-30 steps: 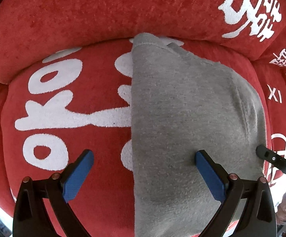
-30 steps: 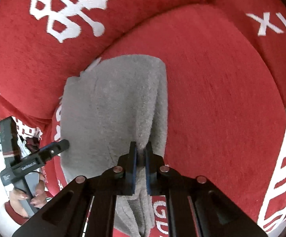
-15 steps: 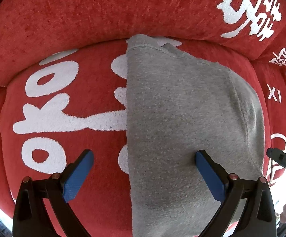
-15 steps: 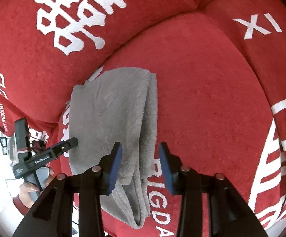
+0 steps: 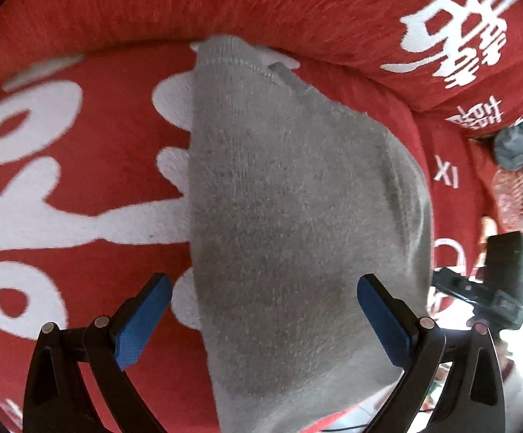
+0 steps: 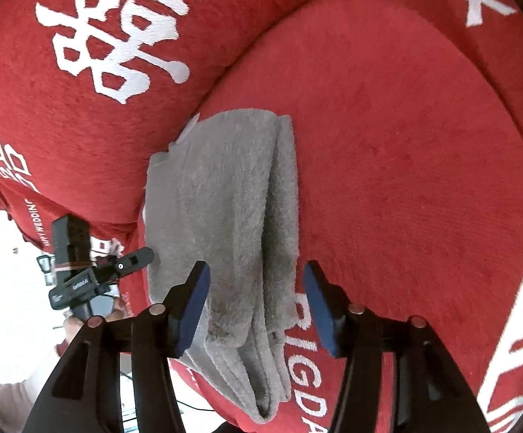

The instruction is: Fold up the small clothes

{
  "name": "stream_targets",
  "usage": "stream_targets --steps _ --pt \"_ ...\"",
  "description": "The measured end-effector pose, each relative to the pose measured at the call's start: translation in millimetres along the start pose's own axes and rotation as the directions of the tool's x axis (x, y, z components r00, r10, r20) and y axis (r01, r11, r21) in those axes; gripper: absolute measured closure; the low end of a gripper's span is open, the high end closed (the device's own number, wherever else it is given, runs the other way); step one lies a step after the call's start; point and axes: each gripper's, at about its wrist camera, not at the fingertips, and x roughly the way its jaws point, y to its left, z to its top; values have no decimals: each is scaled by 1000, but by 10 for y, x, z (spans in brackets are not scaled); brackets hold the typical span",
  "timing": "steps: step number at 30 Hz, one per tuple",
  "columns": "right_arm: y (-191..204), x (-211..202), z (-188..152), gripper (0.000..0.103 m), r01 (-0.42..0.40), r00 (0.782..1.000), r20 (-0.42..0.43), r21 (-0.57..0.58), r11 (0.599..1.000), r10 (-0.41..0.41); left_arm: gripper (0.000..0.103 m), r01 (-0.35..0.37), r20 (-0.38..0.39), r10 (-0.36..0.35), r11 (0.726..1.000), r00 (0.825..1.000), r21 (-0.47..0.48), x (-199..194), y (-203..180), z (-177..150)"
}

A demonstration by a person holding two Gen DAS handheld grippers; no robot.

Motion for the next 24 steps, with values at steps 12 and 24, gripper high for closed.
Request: stream_targets --steps 12,24 --pt "38 410 178 44 -141 984 -122 -61 988 133 0 -21 -39 25 996 999 92 279 -298 -32" --pt "213 351 1 74 -190 979 -74 14 982 190 54 -5 74 -8 987 997 164 -76 -325 -234"
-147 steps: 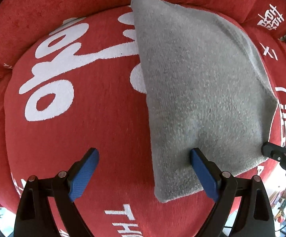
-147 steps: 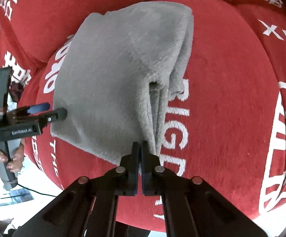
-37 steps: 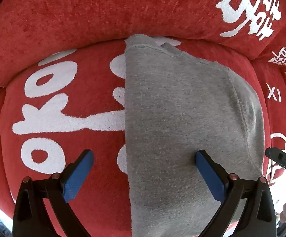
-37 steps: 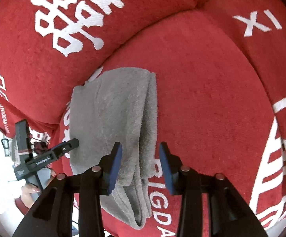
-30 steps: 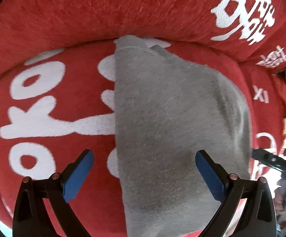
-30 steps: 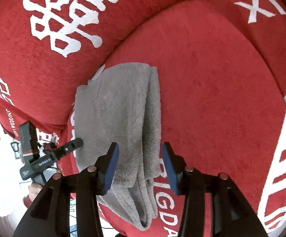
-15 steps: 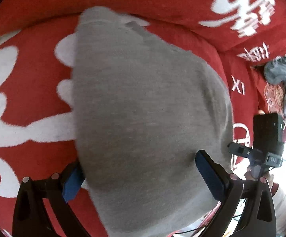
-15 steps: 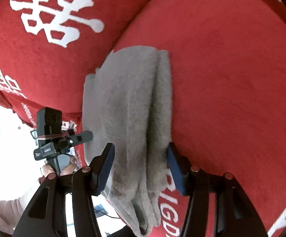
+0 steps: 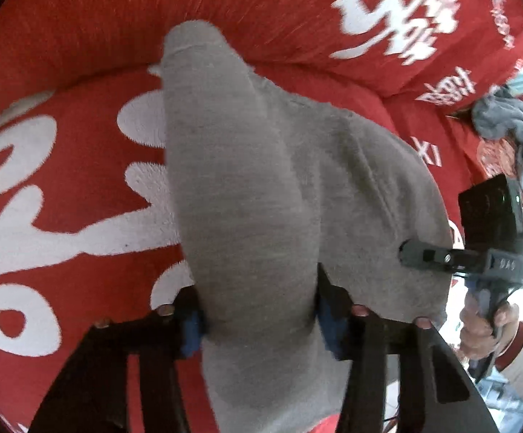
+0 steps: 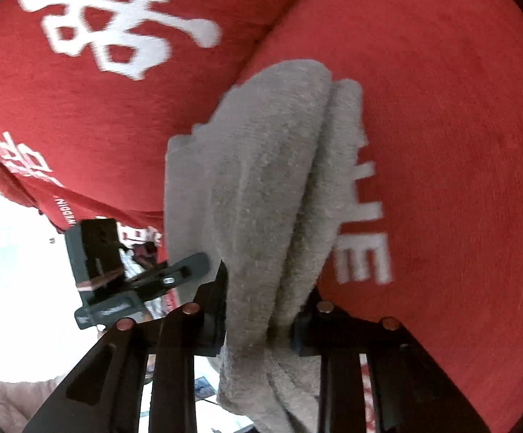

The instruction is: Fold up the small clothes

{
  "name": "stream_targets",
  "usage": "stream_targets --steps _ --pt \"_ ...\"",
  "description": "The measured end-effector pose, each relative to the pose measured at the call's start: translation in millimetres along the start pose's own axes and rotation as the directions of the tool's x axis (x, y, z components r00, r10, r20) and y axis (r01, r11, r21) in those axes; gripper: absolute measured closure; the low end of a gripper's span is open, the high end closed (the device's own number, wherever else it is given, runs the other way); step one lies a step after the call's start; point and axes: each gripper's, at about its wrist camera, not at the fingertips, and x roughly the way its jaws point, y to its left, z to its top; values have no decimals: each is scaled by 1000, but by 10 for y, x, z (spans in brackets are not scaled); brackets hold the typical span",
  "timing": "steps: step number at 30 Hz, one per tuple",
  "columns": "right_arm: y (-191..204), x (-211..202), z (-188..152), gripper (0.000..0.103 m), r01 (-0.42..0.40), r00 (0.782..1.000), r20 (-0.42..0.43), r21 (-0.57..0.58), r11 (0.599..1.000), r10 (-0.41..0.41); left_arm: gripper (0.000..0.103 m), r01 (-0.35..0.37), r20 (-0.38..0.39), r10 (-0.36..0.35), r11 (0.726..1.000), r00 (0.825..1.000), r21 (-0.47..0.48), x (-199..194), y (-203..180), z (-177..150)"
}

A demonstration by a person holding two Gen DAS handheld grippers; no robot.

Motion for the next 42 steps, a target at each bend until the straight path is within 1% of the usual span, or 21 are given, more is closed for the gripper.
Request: stream_targets --steps 2,6,10,13,19,22,25,27,29,30,31,32,33,34,35,36,37,38,40,41,42 --pt "140 -19 -84 74 -40 999 6 2 999 40 54 33 12 -33 999 999 7 -111 -22 -50" --pt "370 -28 -252 74 -62 998 21 -4 998 62 54 72 38 -72 997 997 17 -341 -16 -177" --pt "590 -67 -479 74 -75 997 26 -19 997 75 54 93 67 -94 996 993 15 -635 60 -361" --pt "758 -33 -688 74 -85 996 14 -24 996 86 54 89 81 -89 996 993 9 -926 165 -583" --pt "1070 438 -1067 75 -103 994 -47 -42 994 101 54 30 94 -26 999 995 -37 -1401 644 -1109" --pt "1168 735 -1217 75 -120 989 -86 -38 992 117 54 2 96 6 997 995 -75 -1533 926 -1339" --pt "1214 979 -1299 75 -122 986 -120 -42 992 117 54 -28 97 39 993 995 -111 -1522 1102 -1490" --pt "1193 1135 -1311 75 -97 986 -139 -50 994 89 54 -52 96 65 990 993 -133 -1451 1222 -1556" --pt "1183 1262 -1272 75 -43 988 -153 -66 997 32 53 -103 90 117 984 989 -147 -1333 1293 -1586" --pt "1173 1299 -1245 75 -3 988 -156 -82 997 -10 50 -148 83 162 977 983 -153 -1250 1307 -1588" --pt "1182 1333 -1229 75 33 986 -157 -100 994 -49 49 -215 72 229 963 971 -165 -1163 1340 -1607" --pt "1172 1357 -1192 74 117 979 -152 -141 983 -139 43 -248 69 263 954 962 -169 -1125 1348 -1614" --pt "1146 1339 -1180 72 175 971 -137 -167 970 -198 34 -297 60 310 940 949 -169 -1078 1363 -1628" --pt "1150 1323 -1147 68 272 949 -105 -204 940 -297 13 -336 59 350 926 935 -169 -1057 1358 -1632" --pt "1138 1303 -1113 61 394 903 -73 -245 886 -422 8 -384 64 399 908 915 -169 -1056 1349 -1643" --pt "1153 1310 -1091 58 482 857 -50 -274 832 -513 8 -425 75 440 891 895 -159 -1062 1334 -1658" --pt "1152 1296 -1089 57 552 810 -26 -303 777 -586 8 -442 73 455 886 888 -144 -1055 1318 -1665" --pt "1141 1269 -1094 54 573 794 -16 -315 757 -608 8 -452 71 464 881 883 -138 -1057 1312 -1667" --pt "1178 1207 -1104 52 606 770 -1 -312 732 -638 8 -494 75 503 862 861 -117 -1046 1235 -1657" --pt "1196 1168 -1127 52 631 749 12 -315 709 -662 8 -509 77 518 854 852 -109 -1049 1223 -1648" --pt "1221 1143 -1152 52 654 729 26 -322 685 -684 8 -535 83 542 840 836 -95 -1048 1185 -1641"
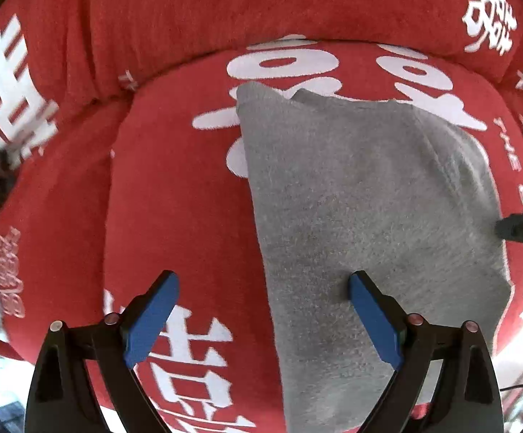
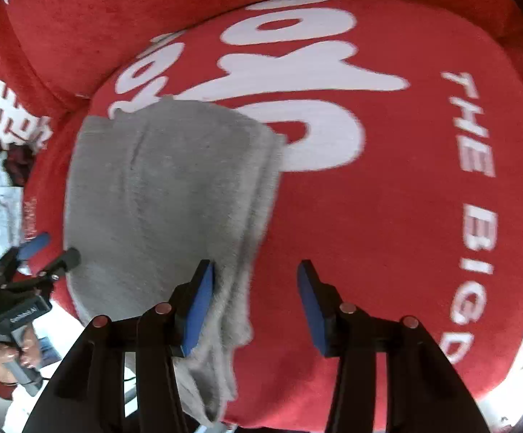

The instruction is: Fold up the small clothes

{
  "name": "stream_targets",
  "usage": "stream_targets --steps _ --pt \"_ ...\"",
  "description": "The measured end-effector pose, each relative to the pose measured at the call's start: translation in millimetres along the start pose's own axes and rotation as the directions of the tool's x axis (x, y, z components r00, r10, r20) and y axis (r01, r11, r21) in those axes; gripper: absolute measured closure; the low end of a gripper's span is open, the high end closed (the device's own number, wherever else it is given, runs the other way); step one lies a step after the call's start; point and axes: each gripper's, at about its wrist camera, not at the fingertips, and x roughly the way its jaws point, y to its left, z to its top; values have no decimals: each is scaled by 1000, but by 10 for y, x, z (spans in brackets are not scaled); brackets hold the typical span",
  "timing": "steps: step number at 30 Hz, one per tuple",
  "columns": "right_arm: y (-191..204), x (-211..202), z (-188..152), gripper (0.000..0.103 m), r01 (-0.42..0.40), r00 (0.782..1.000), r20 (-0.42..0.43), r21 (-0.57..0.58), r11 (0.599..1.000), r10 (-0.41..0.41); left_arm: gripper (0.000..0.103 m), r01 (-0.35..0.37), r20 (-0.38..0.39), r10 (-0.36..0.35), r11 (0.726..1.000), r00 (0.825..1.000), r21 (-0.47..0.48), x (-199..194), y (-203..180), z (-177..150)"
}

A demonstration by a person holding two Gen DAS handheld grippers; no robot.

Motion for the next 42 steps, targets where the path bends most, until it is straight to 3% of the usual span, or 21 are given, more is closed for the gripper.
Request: stream_targets --steps 3,5,7,11,16,18,22,26,36,42 --pt "59 -137 -87 57 92 996 15 -13 996 -92 8 -59 17 59 998 998 31 -49 -48 7" --pt "98 -214 -154 81 65 998 28 -1 998 -65 8 -82 23 81 996 996 40 -96 -56 -8" --pt "207 -310 -208 90 49 997 52 -3 999 -49 8 -114 33 113 992 993 51 -129 -76 -27" --pt "403 -380 -291 90 29 996 80 -44 999 -25 8 -193 63 188 977 980 87 -186 -109 -79" --pt "582 -104 -348 91 68 998 21 -92 993 -67 8 -227 71 221 969 973 96 -186 -123 -92" --pt "560 81 -344 91 117 993 -7 -89 989 -118 8 -217 67 211 972 975 87 -186 -107 -96" --pt "472 170 -323 91 123 992 -3 -74 990 -124 8 -182 50 179 982 983 59 -175 -38 -119" --pt "488 147 -335 90 142 990 2 -98 985 -142 8 -145 23 145 989 989 29 -164 79 -163" --pt "327 -35 -494 90 145 989 -17 -5 989 -145 8 -88 -66 86 996 994 -25 -209 346 -289" --pt "197 -150 -627 90 145 988 -69 80 986 -139 8 -35 -99 29 998 995 -59 -342 417 -333"
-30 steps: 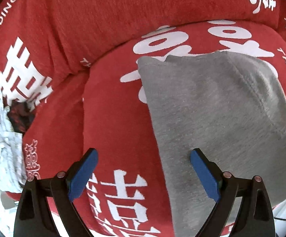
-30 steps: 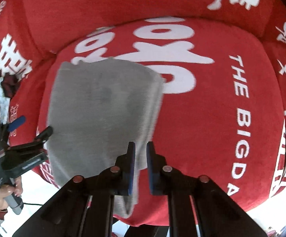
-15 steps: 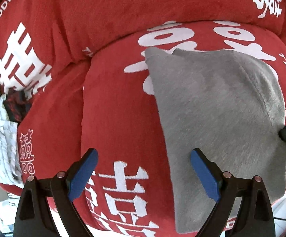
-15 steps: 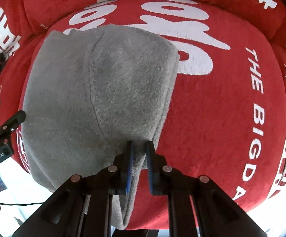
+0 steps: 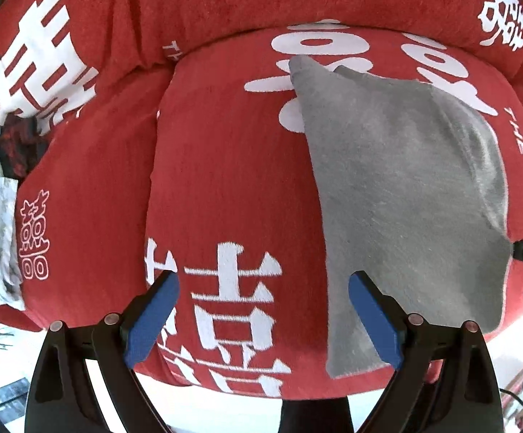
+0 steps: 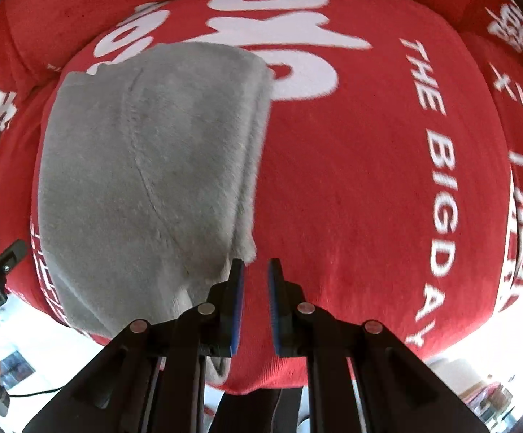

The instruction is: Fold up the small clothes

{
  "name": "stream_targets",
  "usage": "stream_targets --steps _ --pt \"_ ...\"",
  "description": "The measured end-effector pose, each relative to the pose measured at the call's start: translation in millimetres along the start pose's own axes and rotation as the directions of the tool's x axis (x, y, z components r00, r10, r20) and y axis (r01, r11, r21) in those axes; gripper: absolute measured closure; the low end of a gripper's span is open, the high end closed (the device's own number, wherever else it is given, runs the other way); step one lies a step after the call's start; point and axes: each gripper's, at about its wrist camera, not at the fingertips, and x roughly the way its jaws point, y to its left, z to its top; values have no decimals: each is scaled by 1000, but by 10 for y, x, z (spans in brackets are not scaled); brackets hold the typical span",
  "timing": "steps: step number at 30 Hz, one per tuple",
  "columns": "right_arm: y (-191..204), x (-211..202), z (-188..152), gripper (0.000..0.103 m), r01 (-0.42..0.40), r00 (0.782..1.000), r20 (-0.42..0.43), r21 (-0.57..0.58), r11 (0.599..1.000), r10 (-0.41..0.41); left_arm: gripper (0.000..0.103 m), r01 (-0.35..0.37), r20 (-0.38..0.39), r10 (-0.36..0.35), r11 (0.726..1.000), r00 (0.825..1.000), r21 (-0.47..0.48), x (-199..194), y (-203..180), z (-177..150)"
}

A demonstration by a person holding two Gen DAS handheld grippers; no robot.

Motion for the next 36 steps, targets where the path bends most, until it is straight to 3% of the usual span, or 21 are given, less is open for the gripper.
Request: stream_targets --steps 15,22,27,29,33,36 --pt "252 -465 -285 78 -80 997 2 33 996 80 8 71 -25 -72 997 997 -11 -483 -90 -72" --pt "409 -762 -312 56 -104 994 32 2 995 104 8 97 -22 -98 995 995 -22 -729 -100 -97" --pt "469 -940 -314 55 -92 995 47 -9 996 93 8 107 -4 -107 994 994 -22 -932 -80 -105" --pt "500 -1019 -314 46 -97 993 66 -13 995 98 8 108 0 -108 994 994 -23 -998 -73 -99" --pt "573 -1145 -304 40 -89 991 94 -23 996 90 8 147 19 -146 987 989 -58 -1120 -39 -86" --pt "616 -1216 -297 26 -87 990 110 -16 996 88 8 167 16 -167 983 986 -76 -1156 -37 -92"
